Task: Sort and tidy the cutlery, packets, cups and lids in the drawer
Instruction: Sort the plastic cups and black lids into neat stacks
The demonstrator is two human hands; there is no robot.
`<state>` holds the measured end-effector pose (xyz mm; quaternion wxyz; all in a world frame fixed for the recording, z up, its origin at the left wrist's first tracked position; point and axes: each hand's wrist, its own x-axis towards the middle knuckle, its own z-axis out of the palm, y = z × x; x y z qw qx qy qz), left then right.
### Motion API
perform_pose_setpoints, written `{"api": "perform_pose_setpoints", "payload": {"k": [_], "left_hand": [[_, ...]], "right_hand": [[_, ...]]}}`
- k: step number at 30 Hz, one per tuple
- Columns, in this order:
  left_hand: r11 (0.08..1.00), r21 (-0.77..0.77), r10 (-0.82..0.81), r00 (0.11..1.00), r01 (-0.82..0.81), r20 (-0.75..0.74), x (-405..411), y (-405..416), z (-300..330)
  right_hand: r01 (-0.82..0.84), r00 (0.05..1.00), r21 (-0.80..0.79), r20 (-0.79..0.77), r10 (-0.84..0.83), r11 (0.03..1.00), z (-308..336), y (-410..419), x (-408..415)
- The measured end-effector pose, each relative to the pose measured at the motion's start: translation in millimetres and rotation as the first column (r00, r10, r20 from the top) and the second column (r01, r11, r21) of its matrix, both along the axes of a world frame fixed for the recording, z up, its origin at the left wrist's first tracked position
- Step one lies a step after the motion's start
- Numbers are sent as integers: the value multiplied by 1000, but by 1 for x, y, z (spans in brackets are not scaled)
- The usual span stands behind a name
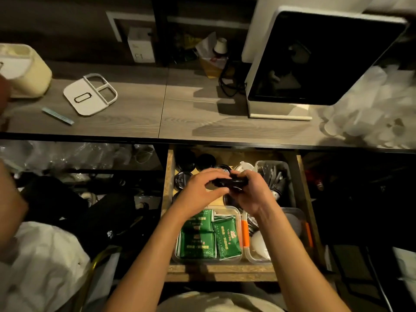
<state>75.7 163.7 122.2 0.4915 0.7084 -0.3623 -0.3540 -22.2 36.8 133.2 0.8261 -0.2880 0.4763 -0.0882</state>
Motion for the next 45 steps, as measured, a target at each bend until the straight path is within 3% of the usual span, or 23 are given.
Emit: {"api": "perform_pose_setpoints", "payload": {"k": [2, 4, 6, 8, 12, 15, 19, 22, 25, 28, 31, 35, 37, 40, 45], "left_hand": [[993, -98, 50, 990, -63, -129, -4, 5, 7], [973, -97, 165, 922, -211, -351, -11, 5, 11], [941, -25, 245, 730, -338, -638, -17, 1, 17], [925, 12, 226, 523, -381, -822, -22, -3, 22], [902, 12, 171, 331, -431, -928, -29, -10, 28], [897, 46, 165, 238, -440, -957, -31, -18, 30], [859, 87, 150, 84, -505, -985, -45, -29, 28], [836, 159, 175, -19, -525, -984, -56, -36, 19], [816, 241, 276, -12, -526, -961, -63, -49, 3], [765, 303, 411, 69, -568, -909, -64, -66, -14], [715, 263, 473, 170, -648, -865, -65, -81, -28], [697, 218, 454, 185, -683, -872, -74, -95, -28], [697, 207, 415, 151, -686, -897, -81, -100, -27], [698, 207, 389, 121, -686, -913, -88, -108, -20], [730, 202, 357, 113, -653, -927, -99, -119, -13]], "right_hand": [[51, 998, -70, 36, -48, 996, 4, 5, -2], [41, 998, -256, 50, -29, 966, 9, 12, -4], [16, 1000, -479, 26, -4, 877, 14, 20, -3], [26, 999, -589, 49, 4, 808, 17, 32, -3], [12, 999, -748, 43, 31, 663, 19, 44, -6], [-25, 1000, -810, -14, 24, 587, 11, 41, -9], [-61, 995, -811, -94, -27, 582, -8, 28, -9], [-187, 979, -764, -199, 50, 618, -16, 13, -12], [-338, 940, -738, -299, 166, 585, -34, -1, -19], [-272, 961, -693, -232, 150, 668, -47, -14, -30], [-196, 975, -680, -212, 67, 706, -53, -23, -41], [-174, 984, -655, -149, 100, 735, -53, -39, -49], [-198, 980, -694, -151, 130, 692, -52, -51, -52], [-306, 952, -789, -252, 172, 533, -48, -71, -55], [-341, 939, -877, -336, 76, 338, -36, -91, -59]]}}
